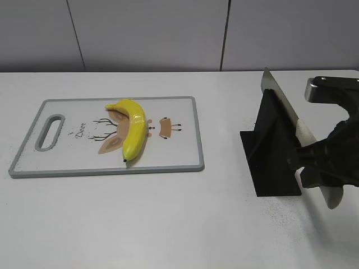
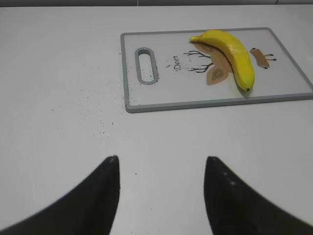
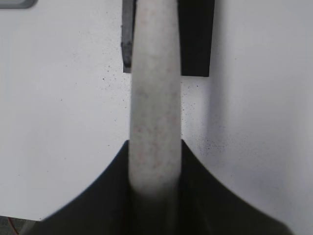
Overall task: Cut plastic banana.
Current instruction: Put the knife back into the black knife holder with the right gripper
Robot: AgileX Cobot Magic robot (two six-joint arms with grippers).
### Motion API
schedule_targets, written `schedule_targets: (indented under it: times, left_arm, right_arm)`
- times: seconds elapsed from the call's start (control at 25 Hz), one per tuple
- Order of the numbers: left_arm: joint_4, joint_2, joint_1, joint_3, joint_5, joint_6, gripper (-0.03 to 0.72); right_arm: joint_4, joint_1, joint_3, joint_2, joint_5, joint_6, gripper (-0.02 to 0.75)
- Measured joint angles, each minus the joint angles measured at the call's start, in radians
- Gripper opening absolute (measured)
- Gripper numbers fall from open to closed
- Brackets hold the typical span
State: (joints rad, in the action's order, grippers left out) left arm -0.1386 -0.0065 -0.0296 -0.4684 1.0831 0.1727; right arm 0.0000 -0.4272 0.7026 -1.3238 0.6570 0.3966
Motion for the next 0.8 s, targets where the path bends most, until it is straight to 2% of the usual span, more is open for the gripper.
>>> schedule_targets:
  times: [0.2, 0.24, 0.32, 0.4, 0.52, 0.8]
  left_arm:
    - [0.000, 0.000, 0.000, 0.000, 0.000, 0.000, 0.539]
    - [0.000, 0.000, 0.000, 0.000, 0.000, 0.000, 0.539]
    - [0.000, 0.000, 0.000, 0.000, 0.000, 0.000, 0.539]
    - [0.000, 0.000, 0.000, 0.000, 0.000, 0.000, 0.539]
    - [0.000, 0.000, 0.000, 0.000, 0.000, 0.000, 0.539]
    - [0.000, 0.000, 0.000, 0.000, 0.000, 0.000, 0.535]
  right_arm:
    - [0.000, 0.000, 0.000, -0.001, 0.000, 0.001, 0.173]
    - [0.000, 0.000, 0.000, -0.001, -0.005, 0.001, 0.208]
    - [0.000, 0.000, 0.000, -0.001, -0.011, 0.001, 0.326]
    - [0.000, 0.000, 0.000, -0.001, -0.013, 0.001, 0.470]
    - [0.000, 0.000, 0.022, -0.001, -0.010, 0.001, 0.595]
    - [-0.017, 0.000, 0.180, 0.018, 0.028, -0.025, 0.624]
